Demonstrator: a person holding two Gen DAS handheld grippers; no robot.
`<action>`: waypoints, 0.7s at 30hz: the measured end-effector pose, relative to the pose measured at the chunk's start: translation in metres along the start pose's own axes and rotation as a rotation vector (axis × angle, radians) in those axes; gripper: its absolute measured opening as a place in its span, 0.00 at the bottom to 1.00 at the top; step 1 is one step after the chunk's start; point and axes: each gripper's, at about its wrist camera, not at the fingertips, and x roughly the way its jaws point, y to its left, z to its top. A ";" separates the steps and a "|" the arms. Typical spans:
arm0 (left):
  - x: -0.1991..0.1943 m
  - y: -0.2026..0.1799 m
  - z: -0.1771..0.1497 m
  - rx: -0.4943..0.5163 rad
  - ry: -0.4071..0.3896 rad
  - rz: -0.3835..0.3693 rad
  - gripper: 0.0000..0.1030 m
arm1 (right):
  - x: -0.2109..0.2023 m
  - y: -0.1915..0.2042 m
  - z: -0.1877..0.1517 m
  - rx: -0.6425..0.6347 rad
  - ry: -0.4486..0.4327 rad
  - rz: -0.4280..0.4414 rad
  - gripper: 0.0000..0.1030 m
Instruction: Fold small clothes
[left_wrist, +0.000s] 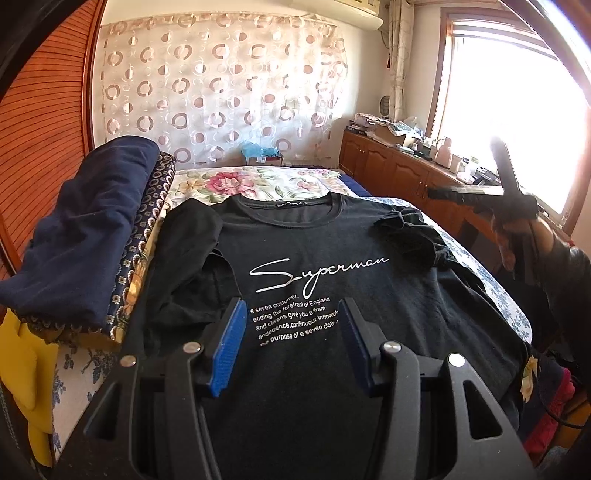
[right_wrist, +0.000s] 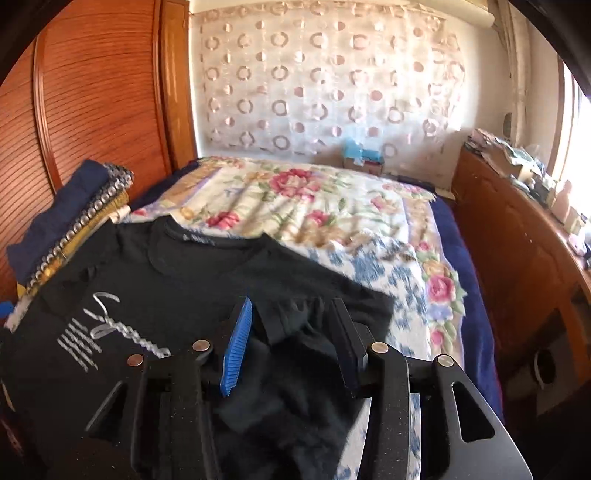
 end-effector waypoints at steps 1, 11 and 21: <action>0.000 0.001 0.000 -0.003 -0.002 0.001 0.49 | 0.000 -0.004 -0.005 0.010 0.015 0.000 0.42; 0.004 0.002 -0.004 -0.021 0.010 -0.008 0.49 | 0.019 0.034 -0.055 -0.004 0.138 0.126 0.42; 0.003 0.006 -0.005 -0.030 0.013 0.000 0.49 | 0.026 0.067 -0.063 -0.063 0.164 0.247 0.03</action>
